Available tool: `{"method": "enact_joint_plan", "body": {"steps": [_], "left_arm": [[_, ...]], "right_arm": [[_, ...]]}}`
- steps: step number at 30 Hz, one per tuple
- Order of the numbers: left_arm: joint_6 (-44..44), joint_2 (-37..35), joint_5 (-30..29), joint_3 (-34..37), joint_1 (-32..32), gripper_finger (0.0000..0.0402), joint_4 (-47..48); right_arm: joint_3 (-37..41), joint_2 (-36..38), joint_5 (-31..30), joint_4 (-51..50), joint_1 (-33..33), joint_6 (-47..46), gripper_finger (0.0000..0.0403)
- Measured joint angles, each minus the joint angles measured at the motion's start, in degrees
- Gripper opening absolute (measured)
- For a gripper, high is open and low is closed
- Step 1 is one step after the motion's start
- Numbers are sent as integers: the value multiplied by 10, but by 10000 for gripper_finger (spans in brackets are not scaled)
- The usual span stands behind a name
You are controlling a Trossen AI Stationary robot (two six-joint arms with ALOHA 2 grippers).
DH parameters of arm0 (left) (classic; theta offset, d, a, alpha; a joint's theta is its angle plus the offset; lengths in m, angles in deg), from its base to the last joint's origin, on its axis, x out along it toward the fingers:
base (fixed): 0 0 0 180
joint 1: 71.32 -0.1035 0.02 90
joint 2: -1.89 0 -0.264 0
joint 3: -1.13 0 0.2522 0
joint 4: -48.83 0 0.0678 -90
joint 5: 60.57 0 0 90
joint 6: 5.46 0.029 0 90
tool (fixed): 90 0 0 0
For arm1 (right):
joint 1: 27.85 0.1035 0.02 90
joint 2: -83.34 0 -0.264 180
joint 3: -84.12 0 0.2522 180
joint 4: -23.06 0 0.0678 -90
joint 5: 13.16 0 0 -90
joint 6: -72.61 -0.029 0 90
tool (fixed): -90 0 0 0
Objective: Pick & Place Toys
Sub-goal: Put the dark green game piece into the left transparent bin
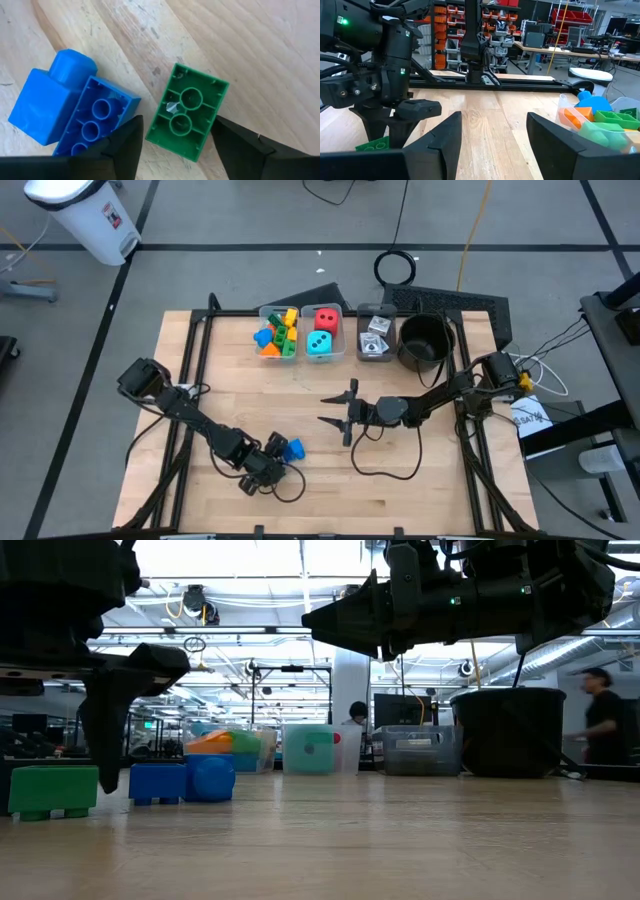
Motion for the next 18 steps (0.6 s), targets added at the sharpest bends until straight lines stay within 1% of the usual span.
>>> {"method": "enact_joint_plan", "body": {"steps": [2,8,13,16,18], "left_arm": [[2,0,3,0,-1,220,-1],[-16,1,22,0,-7,149,-6],[-50,2,23,0,-9,147,-11],[-58,0,25,-1,-9,159,-9],[-64,-10,25,-1,-10,158,-11]], "right_arm": [[0,0,0,0,0,0,194],[0,0,0,0,0,0,194],[0,0,0,0,0,0,194],[0,0,0,0,0,0,194],[0,0,0,0,0,0,194]]}}
